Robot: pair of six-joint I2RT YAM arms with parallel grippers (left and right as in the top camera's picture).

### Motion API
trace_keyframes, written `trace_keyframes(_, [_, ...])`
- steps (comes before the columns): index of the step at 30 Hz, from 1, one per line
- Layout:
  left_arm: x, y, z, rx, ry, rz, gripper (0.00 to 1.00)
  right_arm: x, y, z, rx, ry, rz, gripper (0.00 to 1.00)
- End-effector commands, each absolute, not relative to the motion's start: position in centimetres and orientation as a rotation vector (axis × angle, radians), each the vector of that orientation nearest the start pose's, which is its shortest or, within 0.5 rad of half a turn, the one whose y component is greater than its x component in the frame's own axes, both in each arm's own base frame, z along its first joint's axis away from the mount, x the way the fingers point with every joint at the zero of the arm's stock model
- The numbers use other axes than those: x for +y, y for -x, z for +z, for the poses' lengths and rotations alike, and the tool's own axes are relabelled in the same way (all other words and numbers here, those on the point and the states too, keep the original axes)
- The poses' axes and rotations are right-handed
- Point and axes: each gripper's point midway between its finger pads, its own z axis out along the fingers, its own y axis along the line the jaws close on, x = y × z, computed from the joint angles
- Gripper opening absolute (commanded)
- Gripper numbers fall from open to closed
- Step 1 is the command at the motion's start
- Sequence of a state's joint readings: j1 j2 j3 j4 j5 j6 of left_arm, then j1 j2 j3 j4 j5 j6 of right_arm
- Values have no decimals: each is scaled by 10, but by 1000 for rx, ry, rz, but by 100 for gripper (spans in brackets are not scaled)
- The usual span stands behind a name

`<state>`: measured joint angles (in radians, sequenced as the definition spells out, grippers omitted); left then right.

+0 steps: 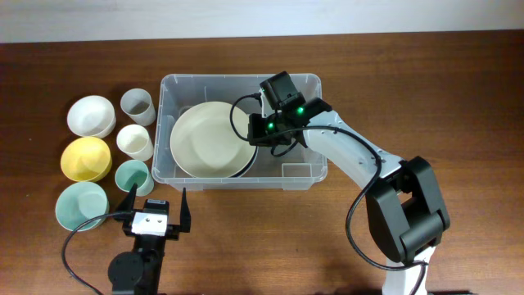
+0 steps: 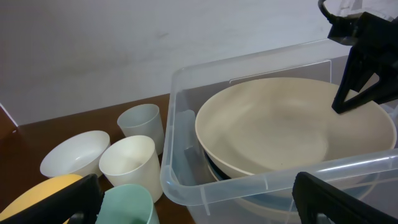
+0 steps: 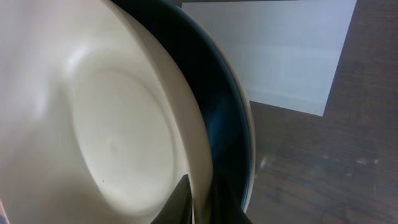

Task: Pack container
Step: 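Press the cream plate flat onto the stack and open the right gripper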

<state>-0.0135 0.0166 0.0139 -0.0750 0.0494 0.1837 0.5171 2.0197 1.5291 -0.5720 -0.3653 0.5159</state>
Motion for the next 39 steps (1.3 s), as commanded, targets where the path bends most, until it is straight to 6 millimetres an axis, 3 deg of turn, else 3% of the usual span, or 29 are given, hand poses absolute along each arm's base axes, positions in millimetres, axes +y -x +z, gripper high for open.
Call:
trace_keyframes(1, [-12, -246, 157, 1637, -211, 97, 99, 306, -393, 86, 2767, 166, 835, 8])
trace_keyframes(5, [-12, -246, 157, 1637, -211, 97, 99, 305, -393, 86, 2767, 166, 834, 9])
trace_keyframes(8, [-12, -246, 157, 1637, -211, 97, 100, 305, -394, 86, 2767, 164, 830, 18])
trace_keyframes(11, [-12, -246, 157, 1637, -211, 97, 100, 304, -394, 86, 2766, 163, 824, 38])
trace_keyframes(12, [-12, -246, 157, 1637, -211, 97, 99, 304, -394, 85, 2767, 163, 824, 49])
trace_keyframes(15, [-12, -246, 157, 1637, -211, 97, 100, 304, -394, 86, 2765, 165, 824, 64])
trace_keyframes(22, [-12, -246, 157, 1637, -211, 97, 100, 302, -398, 85, 2752, 168, 790, 74])
trace_keyframes(25, [-12, -246, 157, 1637, -211, 97, 100, 300, -400, 86, 2748, 167, 788, 73])
trace_keyframes(31, [-12, -246, 157, 1637, -211, 97, 100, 286, -430, 115, 2643, 207, 708, 29])
trace_keyframes(36, [-12, -246, 157, 1637, -211, 97, 99, 259, -454, 150, 2581, 177, 510, 19])
trace_keyframes(39, [-12, -246, 157, 1637, -211, 97, 100, 256, -454, 156, 2583, 179, 492, 12])
